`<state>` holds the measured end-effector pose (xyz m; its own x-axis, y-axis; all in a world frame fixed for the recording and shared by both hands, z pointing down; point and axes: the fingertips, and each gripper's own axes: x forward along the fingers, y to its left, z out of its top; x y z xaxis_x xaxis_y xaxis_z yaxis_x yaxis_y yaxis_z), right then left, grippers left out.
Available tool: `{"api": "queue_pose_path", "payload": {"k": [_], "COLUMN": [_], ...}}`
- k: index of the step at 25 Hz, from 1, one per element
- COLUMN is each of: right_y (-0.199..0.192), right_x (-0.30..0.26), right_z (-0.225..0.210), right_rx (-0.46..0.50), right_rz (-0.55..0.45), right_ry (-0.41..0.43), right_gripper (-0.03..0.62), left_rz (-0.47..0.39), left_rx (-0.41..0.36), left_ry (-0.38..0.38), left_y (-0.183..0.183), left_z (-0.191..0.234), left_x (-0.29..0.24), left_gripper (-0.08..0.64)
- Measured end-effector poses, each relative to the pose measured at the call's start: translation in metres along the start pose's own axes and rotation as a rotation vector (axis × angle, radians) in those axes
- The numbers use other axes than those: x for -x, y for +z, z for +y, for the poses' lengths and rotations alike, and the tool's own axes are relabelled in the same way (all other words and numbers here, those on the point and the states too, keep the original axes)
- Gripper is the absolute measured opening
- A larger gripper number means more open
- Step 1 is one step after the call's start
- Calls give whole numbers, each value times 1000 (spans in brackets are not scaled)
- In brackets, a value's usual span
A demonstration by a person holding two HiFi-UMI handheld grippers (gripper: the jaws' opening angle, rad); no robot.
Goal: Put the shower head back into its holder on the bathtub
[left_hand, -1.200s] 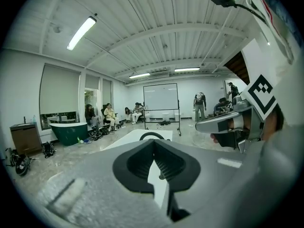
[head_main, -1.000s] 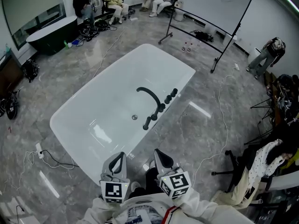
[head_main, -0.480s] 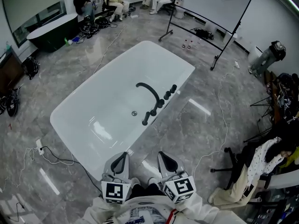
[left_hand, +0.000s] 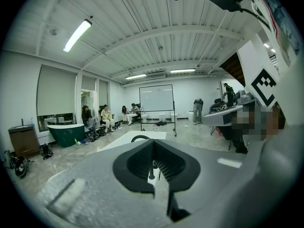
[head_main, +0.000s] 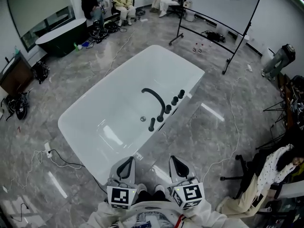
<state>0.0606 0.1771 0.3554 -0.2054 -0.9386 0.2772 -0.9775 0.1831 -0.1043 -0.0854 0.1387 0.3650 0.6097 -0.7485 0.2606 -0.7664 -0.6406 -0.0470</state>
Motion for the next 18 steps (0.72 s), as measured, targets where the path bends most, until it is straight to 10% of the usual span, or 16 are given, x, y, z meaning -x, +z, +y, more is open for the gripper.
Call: {"api": "queue_pose_path", "payload": {"k": [18], "right_y": [-5], "right_x": [2], "right_z": [-49], "right_rx": [-20], "right_rz": [1], "right_ry": [21], "right_gripper": [3], "left_rz": [9], "left_rx": [-39], "left_ry": [12], "left_y": [13], "left_z": [-32], "left_x": [-34], "left_gripper": [-8]}}
